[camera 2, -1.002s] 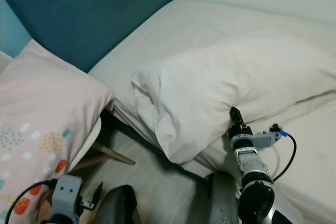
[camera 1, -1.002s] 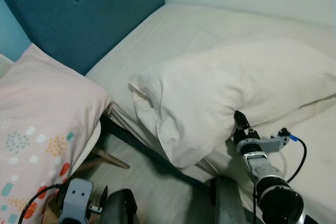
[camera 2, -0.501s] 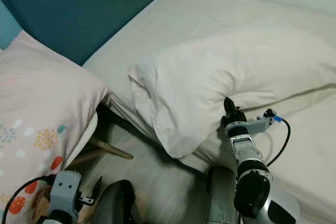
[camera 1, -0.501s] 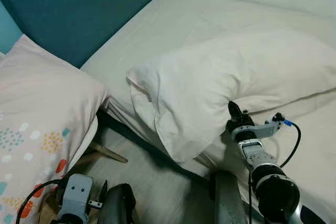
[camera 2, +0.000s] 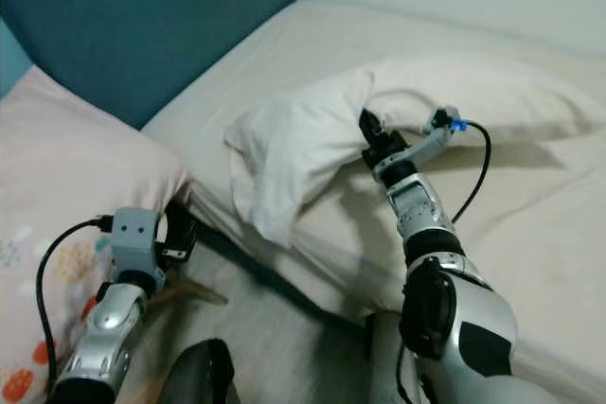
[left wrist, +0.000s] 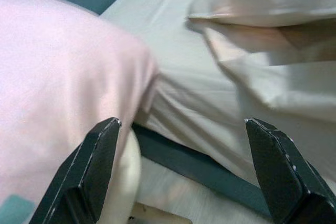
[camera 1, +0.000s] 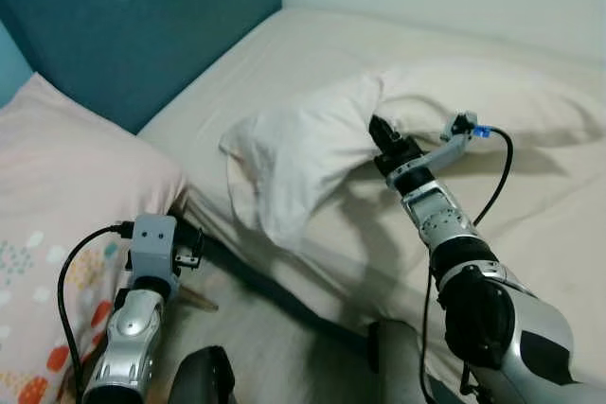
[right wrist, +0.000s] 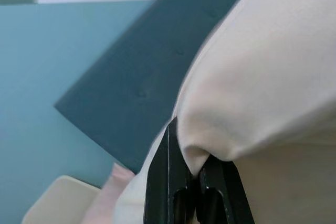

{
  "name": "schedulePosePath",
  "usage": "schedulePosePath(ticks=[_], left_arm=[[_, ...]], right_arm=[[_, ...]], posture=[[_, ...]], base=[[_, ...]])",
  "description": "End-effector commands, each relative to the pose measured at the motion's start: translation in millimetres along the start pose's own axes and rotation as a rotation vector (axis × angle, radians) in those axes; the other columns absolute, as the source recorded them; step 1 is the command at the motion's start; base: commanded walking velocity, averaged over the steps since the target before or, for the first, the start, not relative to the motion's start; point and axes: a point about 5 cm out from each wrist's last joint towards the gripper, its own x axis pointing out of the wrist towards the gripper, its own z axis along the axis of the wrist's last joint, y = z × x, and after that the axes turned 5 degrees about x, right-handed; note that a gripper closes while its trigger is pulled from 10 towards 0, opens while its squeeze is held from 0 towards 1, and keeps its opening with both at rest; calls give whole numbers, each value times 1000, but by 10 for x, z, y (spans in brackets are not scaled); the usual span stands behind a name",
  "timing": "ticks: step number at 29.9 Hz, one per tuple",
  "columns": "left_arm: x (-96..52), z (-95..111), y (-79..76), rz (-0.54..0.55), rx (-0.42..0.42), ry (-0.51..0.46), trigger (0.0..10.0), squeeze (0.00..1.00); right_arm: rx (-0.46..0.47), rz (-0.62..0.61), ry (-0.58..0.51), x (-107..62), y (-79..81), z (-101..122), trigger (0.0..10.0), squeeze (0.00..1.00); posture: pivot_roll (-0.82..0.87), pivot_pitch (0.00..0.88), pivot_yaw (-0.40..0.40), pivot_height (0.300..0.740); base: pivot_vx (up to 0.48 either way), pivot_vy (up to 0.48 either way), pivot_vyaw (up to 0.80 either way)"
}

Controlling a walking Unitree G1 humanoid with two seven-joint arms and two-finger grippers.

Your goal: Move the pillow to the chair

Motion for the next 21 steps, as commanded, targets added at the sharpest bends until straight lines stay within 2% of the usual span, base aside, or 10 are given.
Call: schedulePosePath(ticks=[1,2,5,6,7,9,11,13,17,21], left_arm=[[25,-81,98,35,-13,64,10000,0],[108,-33,102,39,-15,68,10000,0],[172,-11,90,29,-20,86,10000,0],[226,-40,25,8,-21,128,10000,0],[226,-40,25,8,-21,128,10000,0],[203,-103,-48,-14,-22,149,10000,0],[190,-129,-78,-25,-18,154,10000,0],[130,-245,-138,-38,-16,200,10000,0],[70,-358,-166,-40,-3,251,10000,0],[-59,-569,-149,-32,12,354,10000,0]], right_arm=[[-8,120,-22,103,169,52,0,0],[-24,161,-36,141,241,90,0,0],[-35,188,-49,167,297,124,0,0],[-69,227,-70,187,384,183,0,0],[-69,227,-70,187,384,183,0,0],[-82,246,-89,188,435,222,0,0],[-90,250,-95,195,456,235,0,0],[-103,256,-98,216,494,243,0,0],[-110,260,-92,236,526,224,0,0],[-114,282,-68,269,600,147,0,0]], posture=[[-49,4,83,435],[-64,0,89,440],[-77,0,92,445],[-90,0,98,454],[-90,0,98,454],[-96,0,102,464],[-101,0,103,468],[-104,0,100,478],[-106,0,98,487],[-103,0,94,502]], base=[[0,0,0],[0,0,0],[-277,0,0],[-480,0,0],[-480,0,0],[-362,0,0],[0,0,0],[0,0,0],[0,0,0],[0,0,0]])
